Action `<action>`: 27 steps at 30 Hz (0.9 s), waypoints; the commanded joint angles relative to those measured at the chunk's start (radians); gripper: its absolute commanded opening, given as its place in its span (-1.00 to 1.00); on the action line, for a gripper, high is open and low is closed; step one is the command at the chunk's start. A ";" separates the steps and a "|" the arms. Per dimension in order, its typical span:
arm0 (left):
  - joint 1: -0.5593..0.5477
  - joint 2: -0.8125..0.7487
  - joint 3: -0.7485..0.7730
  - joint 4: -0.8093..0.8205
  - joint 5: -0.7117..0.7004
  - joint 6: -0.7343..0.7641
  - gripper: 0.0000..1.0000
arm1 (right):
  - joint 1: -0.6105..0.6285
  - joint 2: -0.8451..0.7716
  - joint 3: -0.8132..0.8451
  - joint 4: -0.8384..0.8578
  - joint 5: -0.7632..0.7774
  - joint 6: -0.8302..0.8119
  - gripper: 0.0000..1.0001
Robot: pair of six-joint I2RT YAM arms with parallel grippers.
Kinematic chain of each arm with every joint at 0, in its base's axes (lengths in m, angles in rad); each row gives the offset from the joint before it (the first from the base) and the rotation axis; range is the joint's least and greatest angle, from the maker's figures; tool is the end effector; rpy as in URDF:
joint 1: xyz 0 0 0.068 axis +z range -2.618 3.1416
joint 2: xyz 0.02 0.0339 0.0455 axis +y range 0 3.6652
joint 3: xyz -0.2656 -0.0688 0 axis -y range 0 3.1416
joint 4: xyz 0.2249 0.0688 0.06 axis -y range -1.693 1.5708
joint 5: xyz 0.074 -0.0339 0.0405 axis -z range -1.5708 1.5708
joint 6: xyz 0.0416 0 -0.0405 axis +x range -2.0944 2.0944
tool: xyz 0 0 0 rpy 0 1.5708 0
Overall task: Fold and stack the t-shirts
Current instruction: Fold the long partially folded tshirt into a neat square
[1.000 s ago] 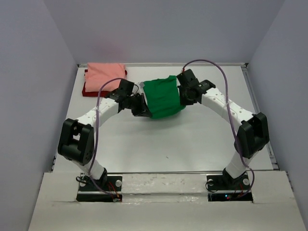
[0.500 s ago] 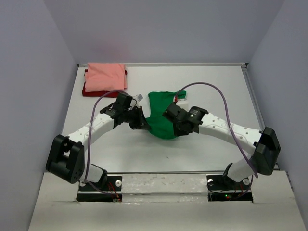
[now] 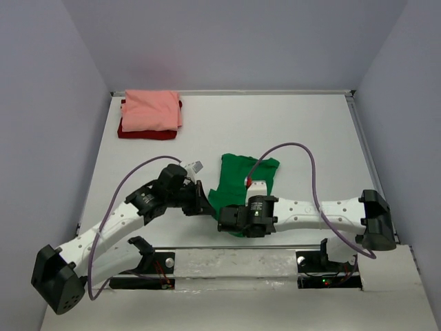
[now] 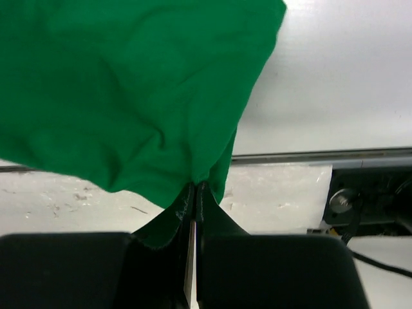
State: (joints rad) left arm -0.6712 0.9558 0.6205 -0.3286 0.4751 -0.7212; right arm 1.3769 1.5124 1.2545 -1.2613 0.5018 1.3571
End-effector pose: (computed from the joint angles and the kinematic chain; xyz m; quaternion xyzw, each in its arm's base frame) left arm 0.1340 -0.1308 0.2447 0.0812 0.8760 -0.4354 0.1910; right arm 0.0664 0.2346 0.2690 -0.0032 0.9684 -0.0258 0.2481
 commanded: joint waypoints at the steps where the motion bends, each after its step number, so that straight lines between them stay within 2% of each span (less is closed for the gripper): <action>1: -0.039 -0.097 0.007 -0.082 -0.065 -0.093 -1.00 | 0.060 0.060 0.058 -0.165 0.063 0.238 -1.00; 5: -0.047 -0.108 0.036 -0.099 -0.093 -0.090 -1.00 | 0.070 0.054 0.071 -0.207 0.104 0.286 -1.00; 11: -0.047 0.021 0.130 -0.079 -0.112 -0.020 -1.00 | -0.044 0.029 0.097 -0.214 0.175 0.172 -1.00; 20: -0.031 0.262 0.263 -0.024 -0.118 0.084 -1.00 | -0.303 -0.004 0.085 0.031 0.224 -0.225 -1.00; 27: 0.042 0.489 0.487 -0.044 -0.110 0.198 -1.00 | -0.490 0.037 0.172 0.233 0.149 -0.583 -1.00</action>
State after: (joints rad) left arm -0.6823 1.3643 0.9672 -0.3859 0.3584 -0.6277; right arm 0.9730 1.5345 1.3384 -1.1866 0.6575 1.0290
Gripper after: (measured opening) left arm 0.014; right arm 0.027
